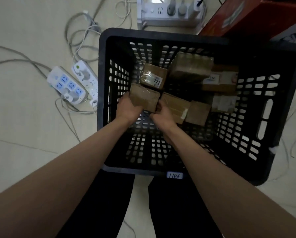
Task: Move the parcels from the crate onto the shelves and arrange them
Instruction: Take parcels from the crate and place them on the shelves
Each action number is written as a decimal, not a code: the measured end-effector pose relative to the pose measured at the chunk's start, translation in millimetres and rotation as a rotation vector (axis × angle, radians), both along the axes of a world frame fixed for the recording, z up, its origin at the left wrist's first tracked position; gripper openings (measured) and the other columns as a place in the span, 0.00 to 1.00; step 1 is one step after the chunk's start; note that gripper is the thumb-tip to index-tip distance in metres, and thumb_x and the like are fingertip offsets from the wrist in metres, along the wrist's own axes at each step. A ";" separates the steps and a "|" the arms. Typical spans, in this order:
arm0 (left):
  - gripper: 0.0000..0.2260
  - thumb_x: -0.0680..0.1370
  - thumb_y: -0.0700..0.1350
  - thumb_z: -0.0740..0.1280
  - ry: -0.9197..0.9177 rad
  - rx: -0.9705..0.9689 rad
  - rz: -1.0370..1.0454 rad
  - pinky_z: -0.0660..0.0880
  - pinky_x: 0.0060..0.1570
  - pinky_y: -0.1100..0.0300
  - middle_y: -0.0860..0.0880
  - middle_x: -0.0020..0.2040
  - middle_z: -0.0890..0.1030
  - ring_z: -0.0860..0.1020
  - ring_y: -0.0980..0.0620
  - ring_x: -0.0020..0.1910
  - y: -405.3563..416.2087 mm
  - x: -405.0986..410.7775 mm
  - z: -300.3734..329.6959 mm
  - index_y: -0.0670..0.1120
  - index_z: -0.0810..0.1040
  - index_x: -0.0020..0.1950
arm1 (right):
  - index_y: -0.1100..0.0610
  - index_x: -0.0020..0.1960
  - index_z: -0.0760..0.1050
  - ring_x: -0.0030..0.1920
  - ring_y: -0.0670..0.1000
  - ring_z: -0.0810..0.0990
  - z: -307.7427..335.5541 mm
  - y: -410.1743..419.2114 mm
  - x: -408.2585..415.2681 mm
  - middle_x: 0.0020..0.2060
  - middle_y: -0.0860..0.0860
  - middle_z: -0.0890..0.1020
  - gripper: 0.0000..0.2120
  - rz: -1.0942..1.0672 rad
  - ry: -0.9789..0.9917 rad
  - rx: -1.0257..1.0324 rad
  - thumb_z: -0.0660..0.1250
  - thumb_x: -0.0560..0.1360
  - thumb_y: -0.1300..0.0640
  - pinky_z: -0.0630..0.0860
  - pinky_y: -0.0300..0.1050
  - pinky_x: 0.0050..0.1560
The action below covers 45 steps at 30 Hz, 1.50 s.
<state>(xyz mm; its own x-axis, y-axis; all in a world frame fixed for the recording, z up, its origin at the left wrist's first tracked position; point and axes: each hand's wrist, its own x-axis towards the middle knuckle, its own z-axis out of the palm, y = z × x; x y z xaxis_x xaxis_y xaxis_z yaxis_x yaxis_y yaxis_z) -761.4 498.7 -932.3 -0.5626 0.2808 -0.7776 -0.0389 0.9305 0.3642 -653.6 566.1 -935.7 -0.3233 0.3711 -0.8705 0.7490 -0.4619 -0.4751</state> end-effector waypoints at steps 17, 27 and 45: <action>0.18 0.77 0.61 0.65 -0.021 0.131 0.297 0.70 0.40 0.60 0.52 0.46 0.77 0.75 0.57 0.46 -31.1 51.1 320.7 0.46 0.72 0.47 | 0.52 0.69 0.73 0.52 0.49 0.83 283.8 -24.4 98.3 0.55 0.53 0.82 0.23 -0.223 0.151 -0.099 0.60 0.79 0.72 0.82 0.41 0.47; 0.13 0.73 0.52 0.70 -0.271 0.454 0.330 0.77 0.50 0.53 0.47 0.57 0.80 0.79 0.49 0.54 -18.5 72.4 500.8 0.52 0.77 0.56 | 0.50 0.68 0.70 0.59 0.54 0.83 480.2 26.4 147.5 0.61 0.53 0.82 0.18 -0.454 0.329 -0.135 0.61 0.82 0.43 0.81 0.57 0.57; 0.26 0.72 0.42 0.64 -0.361 0.657 -0.302 0.77 0.55 0.52 0.50 0.61 0.79 0.79 0.50 0.59 52.6 124.0 707.3 0.64 0.69 0.66 | 0.46 0.73 0.65 0.60 0.53 0.82 680.9 87.9 215.6 0.65 0.50 0.78 0.32 -0.590 0.646 0.149 0.74 0.73 0.55 0.79 0.57 0.60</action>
<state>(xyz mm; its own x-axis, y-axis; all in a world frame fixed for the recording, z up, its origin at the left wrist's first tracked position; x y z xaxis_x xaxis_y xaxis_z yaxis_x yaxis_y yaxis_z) -637.4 551.3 -225.0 -0.1350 0.8433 -0.5202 -0.0403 0.5199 0.8533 -438.0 654.0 -254.8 -0.4550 0.7275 -0.5136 -0.0269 -0.5877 -0.8087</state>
